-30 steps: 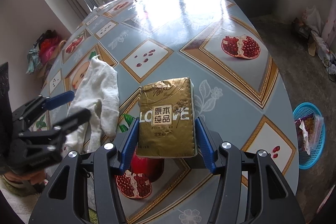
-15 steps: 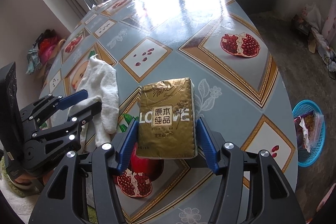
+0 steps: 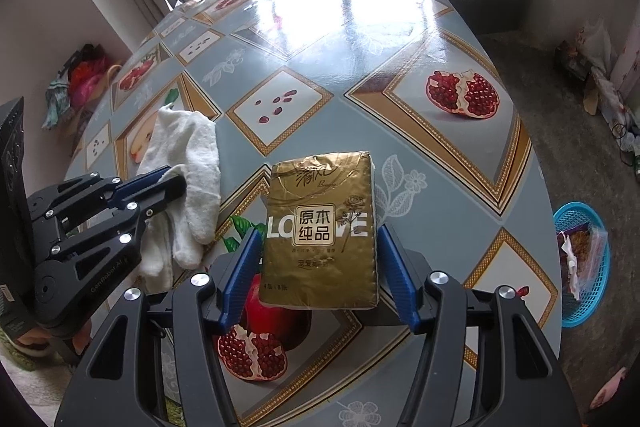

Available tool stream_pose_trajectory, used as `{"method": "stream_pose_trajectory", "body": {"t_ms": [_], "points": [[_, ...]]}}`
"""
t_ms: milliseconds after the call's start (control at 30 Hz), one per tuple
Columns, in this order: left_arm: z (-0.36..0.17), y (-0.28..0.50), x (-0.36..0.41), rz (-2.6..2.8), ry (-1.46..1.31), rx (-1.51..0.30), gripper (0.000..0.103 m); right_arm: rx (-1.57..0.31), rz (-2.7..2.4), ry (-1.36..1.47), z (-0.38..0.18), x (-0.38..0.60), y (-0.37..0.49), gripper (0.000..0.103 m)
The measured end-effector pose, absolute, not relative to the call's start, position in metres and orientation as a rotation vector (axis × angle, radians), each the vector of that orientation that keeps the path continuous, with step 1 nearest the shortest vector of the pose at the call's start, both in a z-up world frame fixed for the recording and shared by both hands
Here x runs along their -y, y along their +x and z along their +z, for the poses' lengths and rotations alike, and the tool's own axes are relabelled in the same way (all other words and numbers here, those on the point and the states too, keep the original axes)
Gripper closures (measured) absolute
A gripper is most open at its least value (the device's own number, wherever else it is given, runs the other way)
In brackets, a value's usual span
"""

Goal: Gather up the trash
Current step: 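Lift and carry the towel and gold box over the blue basket with both tools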

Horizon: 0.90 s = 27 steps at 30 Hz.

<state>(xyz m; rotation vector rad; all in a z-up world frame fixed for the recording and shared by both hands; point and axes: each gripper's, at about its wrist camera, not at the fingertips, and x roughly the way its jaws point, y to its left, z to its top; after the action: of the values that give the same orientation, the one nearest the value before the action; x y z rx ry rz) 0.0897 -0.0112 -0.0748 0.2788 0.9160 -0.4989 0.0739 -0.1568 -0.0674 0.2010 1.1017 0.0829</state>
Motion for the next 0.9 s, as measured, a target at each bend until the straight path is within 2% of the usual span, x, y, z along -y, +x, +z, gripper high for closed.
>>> {"method": "stream_pose_trajectory", "body": {"t_ms": [367, 600, 767, 900], "points": [[-0.063, 0.087, 0.009, -0.502, 0.269, -0.881, 0.097, -1.071, 0.069, 0.255, -0.060, 0.165, 0.072, 0.053], [-0.022, 0.087, 0.012, -0.575, 0.192, -0.809, 0.097, -0.969, 0.053, 0.331, -0.032, 0.189, 0.060, 0.053], [0.014, 0.091, 0.045, -0.705, 0.154, -0.757, 0.097, -0.855, -0.055, 0.387, -0.003, 0.235, 0.032, 0.053], [0.043, 0.092, 0.106, -0.887, 0.148, -0.736, 0.097, -0.783, -0.201, 0.438, 0.009, 0.290, -0.005, 0.053]]}}
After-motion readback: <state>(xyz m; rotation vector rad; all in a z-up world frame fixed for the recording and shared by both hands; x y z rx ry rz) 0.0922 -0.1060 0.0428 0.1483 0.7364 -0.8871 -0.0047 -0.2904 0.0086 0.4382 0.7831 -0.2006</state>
